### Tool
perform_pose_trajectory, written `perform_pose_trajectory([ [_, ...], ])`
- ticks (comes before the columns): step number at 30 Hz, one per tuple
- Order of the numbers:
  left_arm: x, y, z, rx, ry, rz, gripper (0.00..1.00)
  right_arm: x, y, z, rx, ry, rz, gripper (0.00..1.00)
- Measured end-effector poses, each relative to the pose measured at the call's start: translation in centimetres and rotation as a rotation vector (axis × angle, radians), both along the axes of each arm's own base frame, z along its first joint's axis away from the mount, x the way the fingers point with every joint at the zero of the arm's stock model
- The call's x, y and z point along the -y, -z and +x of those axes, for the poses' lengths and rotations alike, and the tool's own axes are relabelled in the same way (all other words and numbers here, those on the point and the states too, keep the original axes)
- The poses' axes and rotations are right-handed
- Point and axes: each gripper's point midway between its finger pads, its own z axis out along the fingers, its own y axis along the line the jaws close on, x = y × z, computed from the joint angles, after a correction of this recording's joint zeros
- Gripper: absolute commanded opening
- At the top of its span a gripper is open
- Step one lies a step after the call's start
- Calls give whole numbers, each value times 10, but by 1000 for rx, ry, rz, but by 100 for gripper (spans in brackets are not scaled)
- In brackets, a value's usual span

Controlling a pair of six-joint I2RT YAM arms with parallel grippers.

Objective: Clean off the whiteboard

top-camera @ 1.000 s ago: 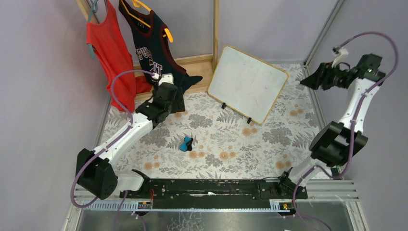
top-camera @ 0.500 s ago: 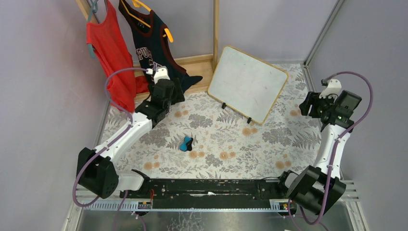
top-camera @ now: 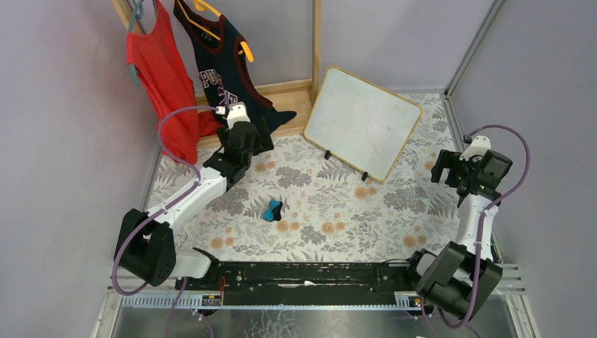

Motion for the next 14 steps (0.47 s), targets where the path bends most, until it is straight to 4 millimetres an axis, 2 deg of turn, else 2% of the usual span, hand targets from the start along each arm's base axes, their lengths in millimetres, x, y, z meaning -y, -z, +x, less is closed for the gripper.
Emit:
perform_pose_trajectory([
  [9,0,1,0,0,-5,-10,100,4,-18,-2,87,52,-41,99],
  [14,1,1,0,0,-8,-20,100,4,-19,-3,92,56,-44,99],
])
